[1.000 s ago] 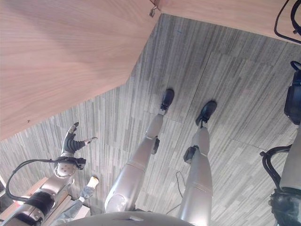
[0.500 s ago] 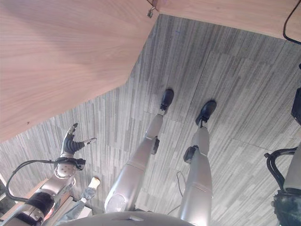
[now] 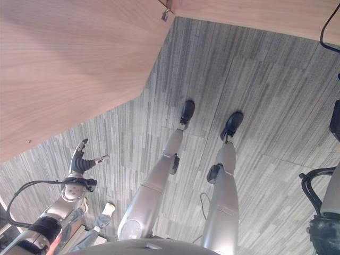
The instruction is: Put the empty folder in the office cabinet
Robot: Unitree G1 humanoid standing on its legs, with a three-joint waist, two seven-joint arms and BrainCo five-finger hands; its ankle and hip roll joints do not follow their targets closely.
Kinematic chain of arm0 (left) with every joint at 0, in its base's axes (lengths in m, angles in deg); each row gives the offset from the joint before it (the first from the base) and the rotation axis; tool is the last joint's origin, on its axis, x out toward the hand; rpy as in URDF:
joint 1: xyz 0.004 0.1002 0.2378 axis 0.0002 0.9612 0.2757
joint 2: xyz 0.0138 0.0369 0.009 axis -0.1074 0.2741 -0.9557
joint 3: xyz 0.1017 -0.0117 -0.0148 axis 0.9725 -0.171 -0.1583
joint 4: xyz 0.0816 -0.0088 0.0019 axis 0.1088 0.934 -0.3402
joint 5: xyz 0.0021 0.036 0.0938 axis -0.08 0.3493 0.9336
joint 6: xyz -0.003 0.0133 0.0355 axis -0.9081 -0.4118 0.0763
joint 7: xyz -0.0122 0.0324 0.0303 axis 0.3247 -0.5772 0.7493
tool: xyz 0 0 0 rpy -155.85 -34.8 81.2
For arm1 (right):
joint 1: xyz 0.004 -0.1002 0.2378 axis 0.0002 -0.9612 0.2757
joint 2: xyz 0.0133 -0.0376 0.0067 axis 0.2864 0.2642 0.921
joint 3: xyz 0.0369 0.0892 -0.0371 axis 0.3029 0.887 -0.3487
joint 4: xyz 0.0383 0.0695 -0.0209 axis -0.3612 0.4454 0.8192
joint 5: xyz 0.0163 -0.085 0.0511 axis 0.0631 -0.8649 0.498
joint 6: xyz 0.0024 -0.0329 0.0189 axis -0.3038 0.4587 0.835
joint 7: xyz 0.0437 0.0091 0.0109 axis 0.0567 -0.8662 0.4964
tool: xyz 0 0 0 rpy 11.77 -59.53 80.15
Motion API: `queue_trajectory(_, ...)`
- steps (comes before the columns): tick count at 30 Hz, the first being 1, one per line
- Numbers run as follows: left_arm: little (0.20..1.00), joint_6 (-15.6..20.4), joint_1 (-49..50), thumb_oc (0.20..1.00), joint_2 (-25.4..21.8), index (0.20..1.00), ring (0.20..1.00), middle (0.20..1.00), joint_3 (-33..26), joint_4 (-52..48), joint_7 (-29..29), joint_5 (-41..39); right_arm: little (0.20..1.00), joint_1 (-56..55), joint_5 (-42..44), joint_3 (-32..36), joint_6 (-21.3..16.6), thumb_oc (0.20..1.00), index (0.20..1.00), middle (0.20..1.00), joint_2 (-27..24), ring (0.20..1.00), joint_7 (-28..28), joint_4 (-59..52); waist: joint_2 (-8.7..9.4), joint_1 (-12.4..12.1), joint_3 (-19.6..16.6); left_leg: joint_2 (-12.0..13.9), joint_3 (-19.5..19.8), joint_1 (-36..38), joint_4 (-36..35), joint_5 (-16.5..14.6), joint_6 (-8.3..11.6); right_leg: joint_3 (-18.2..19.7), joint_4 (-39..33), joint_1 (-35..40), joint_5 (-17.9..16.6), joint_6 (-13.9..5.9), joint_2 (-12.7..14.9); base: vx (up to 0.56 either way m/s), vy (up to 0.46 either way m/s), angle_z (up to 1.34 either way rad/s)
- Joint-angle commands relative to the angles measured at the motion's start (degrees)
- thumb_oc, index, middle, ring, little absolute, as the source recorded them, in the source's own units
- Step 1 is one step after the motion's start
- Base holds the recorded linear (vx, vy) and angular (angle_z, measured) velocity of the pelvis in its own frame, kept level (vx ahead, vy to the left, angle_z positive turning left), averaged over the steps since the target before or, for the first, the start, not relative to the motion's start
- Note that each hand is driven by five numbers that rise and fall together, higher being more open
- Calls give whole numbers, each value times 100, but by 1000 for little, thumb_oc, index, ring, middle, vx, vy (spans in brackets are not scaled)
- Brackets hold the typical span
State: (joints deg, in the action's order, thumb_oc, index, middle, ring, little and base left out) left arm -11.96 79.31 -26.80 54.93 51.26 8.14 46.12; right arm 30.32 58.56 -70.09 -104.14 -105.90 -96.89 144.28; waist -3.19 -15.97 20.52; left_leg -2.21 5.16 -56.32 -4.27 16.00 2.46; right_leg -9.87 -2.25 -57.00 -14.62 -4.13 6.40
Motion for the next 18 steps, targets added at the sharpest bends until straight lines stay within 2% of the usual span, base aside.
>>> queue_trajectory(1, 1000, -26, 530, 1000, -176, 1000, 1000, 1000, -55, -52, -26, -131, 200, -456, -55, -819, 4, 200, 200, 200, -25, 200, 299, 124, 110, -61, -275, 716, -339, 408, -73, -675, 681, 368, -232, 409, 594, -690, 421, 0, 0, 0)
queue_trajectory(3, 1000, -14, 565, 1000, -187, 1000, 1000, 1000, -88, -94, 4, -145, 200, -473, 44, -898, 16, 200, 200, 200, 18, 200, 473, 80, 121, -66, -284, 716, -331, 408, -73, -670, 681, 362, -230, 415, 597, -683, 415, 35, -9, 0)
queue_trajectory(4, 1000, -15, 573, 1000, -193, 1000, 1000, 1000, -99, -105, 16, -144, 200, -473, 77, -932, 23, 200, 200, 200, 34, 200, 528, 61, 139, -78, -331, 735, -314, 464, -73, -808, 698, 389, -255, 482, 726, -708, 398, 68, -24, -1)
queue_trajectory(5, 1000, -14, 592, 1000, -198, 1000, 1000, 1000, -103, -122, 34, -147, 200, -469, 122, -960, 19, 200, 200, 200, 40, 200, 592, 34, 146, -81, -335, 737, -304, 470, -73, -807, 697, 384, -255, 488, 732, -704, 392, 0, 0, 0)
queue_trajectory(6, 1000, -11, 616, 1000, -216, 1000, 1000, 1000, -102, -139, 60, -161, 200, -476, 163, -992, 10, 200, 200, 200, 52, 200, 670, 9, 138, -83, -289, 725, -310, 418, -73, -668, 688, 339, -223, 430, 614, -672, 402, 0, 0, 0)
queue_trajectory(7, 1000, -6, 619, 1000, -226, 1000, 1000, 1000, -101, -148, 76, -169, 200, -470, 198, -1013, -2, 200, 200, 200, 61, 200, 710, -15, 153, -94, -339, 744, -296, 464, -73, -794, 708, 362, -254, 494, 739, -701, 391, 0, 0, 0)
queue_trajectory(8, 1000, 2, 645, 1000, -239, 1000, 1000, 1000, -96, -168, 104, -185, 200, -456, 306, -1038, -37, 200, 200, 200, 69, 200, 818, -65, 159, -111, -346, 740, -291, 460, -73, -788, 715, 355, -253, 499, 736, -703, 389, 0, 0, 0)
queue_trajectory(9, 1000, 4, 650, 1000, -242, 1000, 1000, 1000, -94, -172, 104, -186, 200, -461, 314, -1038, -40, 200, 200, 200, 66, 200, 825, -61, 147, -109, -299, 726, -304, 413, -73, -656, 701, 321, -222, 437, 615, -676, 401, 0, 0, 0)
queue_trajectory(10, 1000, 1, 657, 1000, -253, 1000, 1000, 1000, -88, -182, 128, -187, 200, -452, 358, -1050, -46, 200, 200, 200, 73, 200, 877, -82, 156, -127, -350, 737, -289, 462, -73, -785, 719, 352, -253, 500, 738, -704, 389, 0, 0, 0)
queue_trajectory(18, 1000, -31, 716, 1000, -306, 1000, 1000, 1000, -8, -203, 282, -220, 200, -458, 528, -1035, -65, 200, 200, 200, 77, 200, 1030, -21, 172, -190, -383, 728, -261, 471, -73, -763, 738, 325, -251, 545, 733, -710, 402, 8, -1, 0)
